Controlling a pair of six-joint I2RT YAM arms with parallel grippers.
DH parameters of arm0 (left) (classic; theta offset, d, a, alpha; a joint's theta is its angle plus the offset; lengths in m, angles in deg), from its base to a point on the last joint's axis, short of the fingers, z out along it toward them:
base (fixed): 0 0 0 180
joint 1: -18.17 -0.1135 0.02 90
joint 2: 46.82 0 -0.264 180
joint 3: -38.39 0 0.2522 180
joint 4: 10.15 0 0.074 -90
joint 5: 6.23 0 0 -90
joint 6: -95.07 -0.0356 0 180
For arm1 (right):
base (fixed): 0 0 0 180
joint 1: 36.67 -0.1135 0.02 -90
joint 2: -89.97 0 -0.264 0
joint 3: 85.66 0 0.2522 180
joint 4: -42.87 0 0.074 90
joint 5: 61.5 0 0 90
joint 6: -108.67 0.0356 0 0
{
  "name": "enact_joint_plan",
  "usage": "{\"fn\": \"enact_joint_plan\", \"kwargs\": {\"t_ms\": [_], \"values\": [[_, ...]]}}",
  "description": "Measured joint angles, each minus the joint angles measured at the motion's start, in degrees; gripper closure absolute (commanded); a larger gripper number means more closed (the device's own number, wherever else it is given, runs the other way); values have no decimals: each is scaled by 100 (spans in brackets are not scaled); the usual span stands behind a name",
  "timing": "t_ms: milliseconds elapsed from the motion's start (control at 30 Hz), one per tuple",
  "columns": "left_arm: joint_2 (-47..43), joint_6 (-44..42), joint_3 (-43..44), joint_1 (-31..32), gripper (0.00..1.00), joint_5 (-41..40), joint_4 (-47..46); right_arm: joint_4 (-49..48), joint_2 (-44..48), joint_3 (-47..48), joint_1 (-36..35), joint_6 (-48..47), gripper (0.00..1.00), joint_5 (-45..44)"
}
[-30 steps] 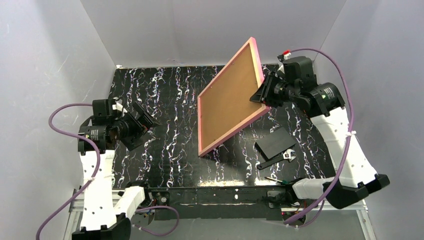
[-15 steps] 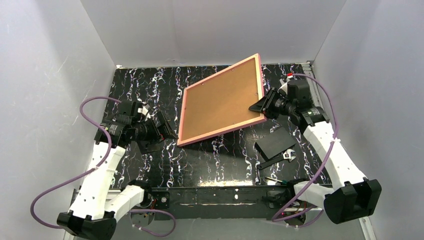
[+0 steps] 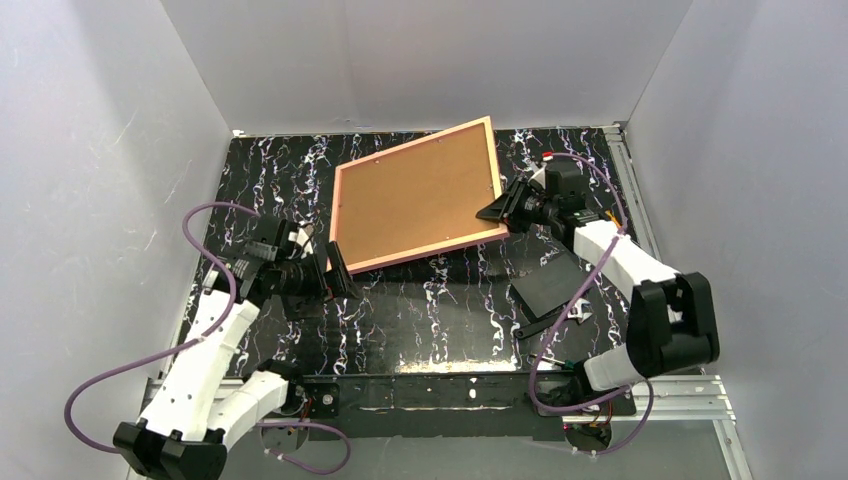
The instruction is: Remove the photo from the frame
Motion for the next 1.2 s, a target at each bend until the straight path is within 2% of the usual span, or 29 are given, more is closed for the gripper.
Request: {"fn": "enact_joint_plan", "kwargs": {"t_ms": [233,333,467,633,867,1033,1200], "values": [[-597,-291,-514,13,2,83,76,-1226,-1215,66,15,125,97,398],[-852,-404,-693,13,2,92,170,-1725,-1838,229,35,216,83,627],[-1226,-590,-872,13,2,74,293,-2105,-2277,293,35,293,70,748],[-1576,-804,-1106,13,2,13,424,-2275,-2446,295,33,315,61,761],[-1725,-977,-1287,24,2,-76,424,-1880,-2636,293,-22,17,44,219],[-1812,-1027,-1429,111,2,-136,321,-1495,-2721,352,-94,-146,25,-153],[-1814,-1064,-1443,131,2,-197,278,-780,-2708,833,-232,-389,7,-557]]}}
